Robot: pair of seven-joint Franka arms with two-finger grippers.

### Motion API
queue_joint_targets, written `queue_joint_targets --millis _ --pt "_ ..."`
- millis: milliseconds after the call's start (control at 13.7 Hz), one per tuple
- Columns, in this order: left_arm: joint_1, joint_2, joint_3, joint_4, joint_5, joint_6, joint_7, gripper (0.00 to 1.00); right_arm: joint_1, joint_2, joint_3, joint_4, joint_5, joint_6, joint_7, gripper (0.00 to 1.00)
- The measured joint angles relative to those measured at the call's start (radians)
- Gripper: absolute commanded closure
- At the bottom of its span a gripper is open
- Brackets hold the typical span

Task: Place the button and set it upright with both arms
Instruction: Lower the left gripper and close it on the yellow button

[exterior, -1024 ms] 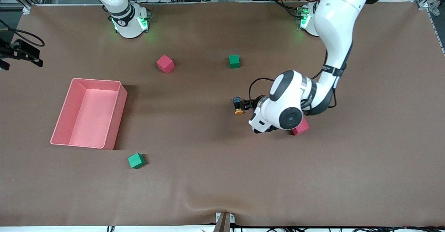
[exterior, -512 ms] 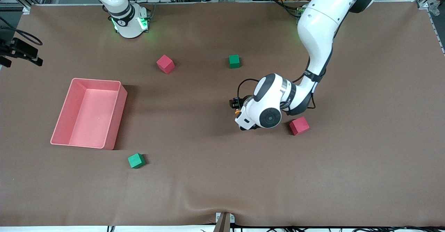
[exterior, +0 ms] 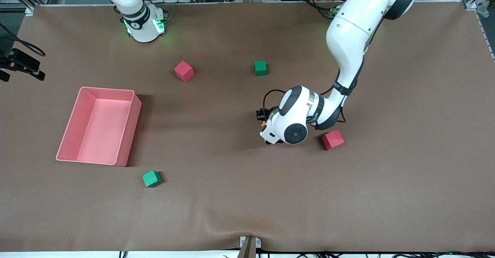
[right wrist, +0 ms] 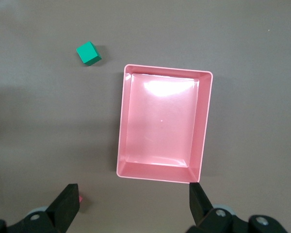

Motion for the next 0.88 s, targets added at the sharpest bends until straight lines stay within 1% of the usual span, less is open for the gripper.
queue_joint_targets --millis 220,512,732,878 --pt "-0.003 0.005 0.000 0.002 0.000 0.028 0.000 0.33 -0.002 0.012 -0.001 0.000 0.000 0.003 0.000 0.00" --pt "-0.012 0.036 -0.001 0.018 -0.017 0.063 0.000 0.33 -0.002 0.015 0.000 0.000 0.000 -0.001 0.006 0.00" --pt "-0.013 0.051 -0.001 0.031 -0.023 0.076 0.000 0.33 -0.006 0.014 -0.001 0.001 0.000 -0.037 0.013 0.00" --pt "-0.016 0.056 -0.001 0.033 -0.023 0.076 0.000 0.50 -0.008 0.014 -0.001 0.003 0.000 -0.079 0.013 0.00"
